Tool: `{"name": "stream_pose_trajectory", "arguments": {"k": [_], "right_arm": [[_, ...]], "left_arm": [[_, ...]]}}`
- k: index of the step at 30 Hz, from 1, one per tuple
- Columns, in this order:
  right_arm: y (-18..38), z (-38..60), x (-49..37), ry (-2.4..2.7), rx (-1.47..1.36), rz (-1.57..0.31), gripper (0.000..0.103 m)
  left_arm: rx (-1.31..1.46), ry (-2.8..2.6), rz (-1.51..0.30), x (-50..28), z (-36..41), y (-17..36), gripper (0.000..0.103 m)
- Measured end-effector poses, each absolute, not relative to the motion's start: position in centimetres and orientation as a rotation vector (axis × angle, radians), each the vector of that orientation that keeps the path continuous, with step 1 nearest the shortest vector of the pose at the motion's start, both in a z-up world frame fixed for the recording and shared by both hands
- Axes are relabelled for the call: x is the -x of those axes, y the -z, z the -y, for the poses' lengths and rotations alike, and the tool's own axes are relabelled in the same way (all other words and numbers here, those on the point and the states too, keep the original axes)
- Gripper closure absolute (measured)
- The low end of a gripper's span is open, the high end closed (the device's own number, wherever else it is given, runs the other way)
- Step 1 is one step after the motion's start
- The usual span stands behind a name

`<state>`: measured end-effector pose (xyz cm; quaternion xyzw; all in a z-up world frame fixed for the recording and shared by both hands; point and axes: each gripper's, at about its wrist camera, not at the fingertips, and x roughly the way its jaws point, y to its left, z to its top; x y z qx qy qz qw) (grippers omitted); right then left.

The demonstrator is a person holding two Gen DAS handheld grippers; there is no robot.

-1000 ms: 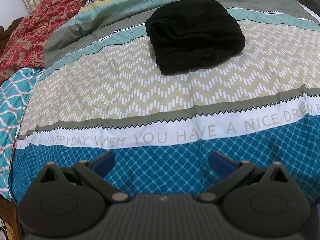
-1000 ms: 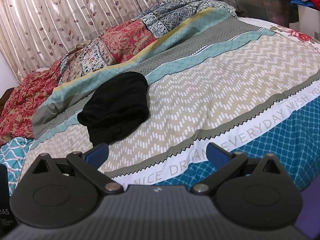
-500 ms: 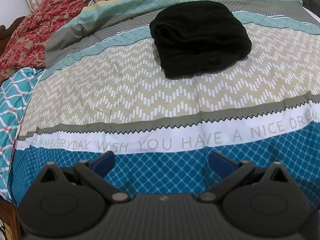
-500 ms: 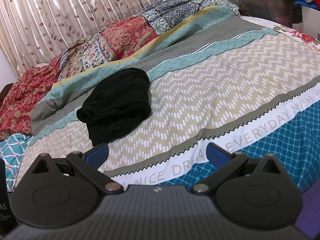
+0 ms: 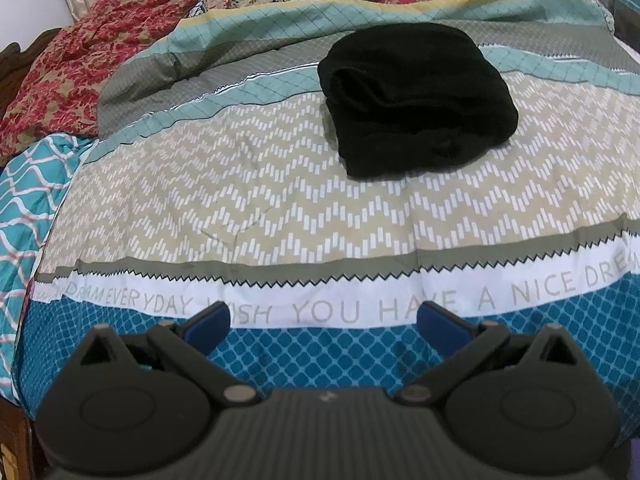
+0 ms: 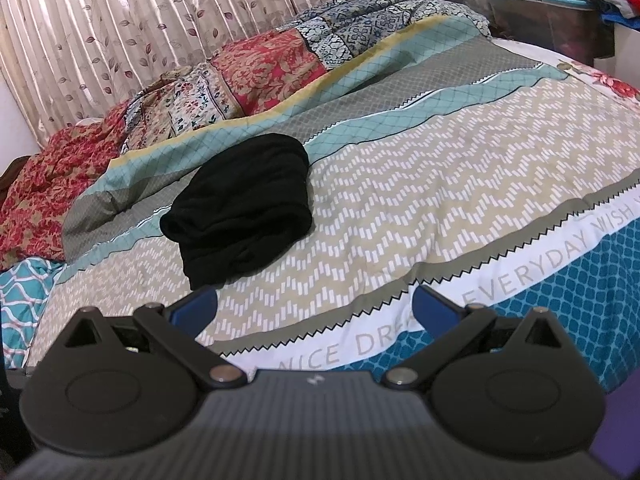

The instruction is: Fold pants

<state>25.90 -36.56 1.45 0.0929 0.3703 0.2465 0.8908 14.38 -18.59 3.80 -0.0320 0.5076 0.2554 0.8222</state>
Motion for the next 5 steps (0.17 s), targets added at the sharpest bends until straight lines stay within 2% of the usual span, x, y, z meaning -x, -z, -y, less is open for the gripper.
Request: {"name": "stream_pose_trajectory", "arguments": {"k": [5], "right_arm": [[-1.58,36.19,-25.80,-0.515,-0.183,-0.763,0.000]], "left_arm": [[0.081,-0.539,-1.066,-14.31,18.13,-4.10,0.000]]}}
